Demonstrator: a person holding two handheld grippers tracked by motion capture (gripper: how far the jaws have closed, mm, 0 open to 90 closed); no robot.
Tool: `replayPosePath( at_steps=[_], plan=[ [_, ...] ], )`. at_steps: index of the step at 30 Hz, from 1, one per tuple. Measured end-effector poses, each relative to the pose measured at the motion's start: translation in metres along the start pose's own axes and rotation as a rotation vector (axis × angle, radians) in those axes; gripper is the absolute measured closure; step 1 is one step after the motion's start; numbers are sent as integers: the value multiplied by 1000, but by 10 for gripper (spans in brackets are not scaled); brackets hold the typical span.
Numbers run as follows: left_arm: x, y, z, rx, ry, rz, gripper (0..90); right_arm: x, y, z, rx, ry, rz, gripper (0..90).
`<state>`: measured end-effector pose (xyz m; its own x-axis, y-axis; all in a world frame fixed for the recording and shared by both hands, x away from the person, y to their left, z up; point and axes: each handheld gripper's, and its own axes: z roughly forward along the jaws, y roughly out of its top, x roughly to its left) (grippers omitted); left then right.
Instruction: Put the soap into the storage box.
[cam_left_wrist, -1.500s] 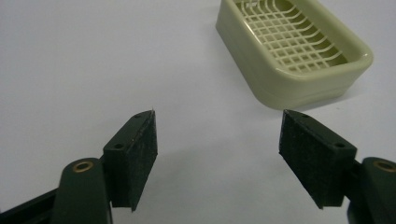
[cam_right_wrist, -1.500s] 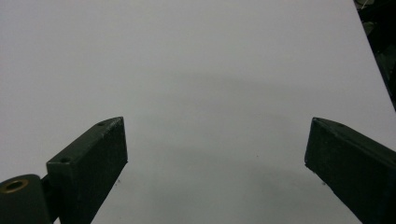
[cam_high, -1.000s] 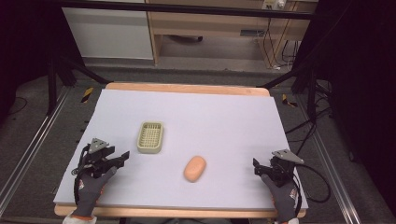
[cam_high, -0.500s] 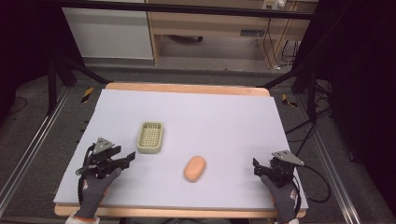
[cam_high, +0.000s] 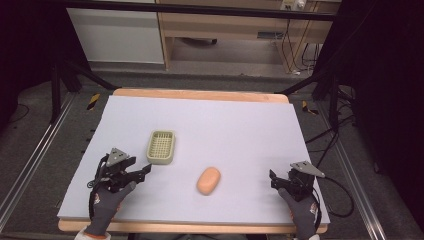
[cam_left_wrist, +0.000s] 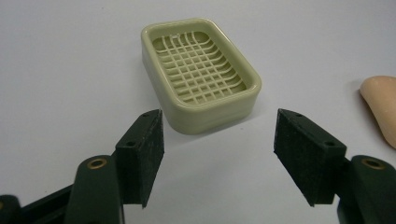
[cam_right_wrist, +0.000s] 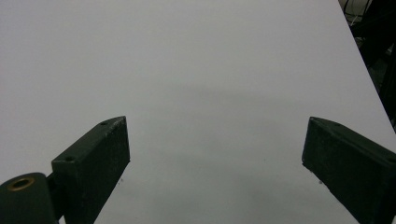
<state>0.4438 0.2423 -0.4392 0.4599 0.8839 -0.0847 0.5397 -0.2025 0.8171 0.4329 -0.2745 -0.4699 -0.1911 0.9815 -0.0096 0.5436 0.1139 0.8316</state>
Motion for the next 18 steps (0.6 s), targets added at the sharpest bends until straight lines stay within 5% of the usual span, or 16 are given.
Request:
replayPosePath(
  at_steps=[18],
  plan=[
    [-22,13,3,-8,-44,43,305,3,1,1,6,11,7,77]
  ],
)
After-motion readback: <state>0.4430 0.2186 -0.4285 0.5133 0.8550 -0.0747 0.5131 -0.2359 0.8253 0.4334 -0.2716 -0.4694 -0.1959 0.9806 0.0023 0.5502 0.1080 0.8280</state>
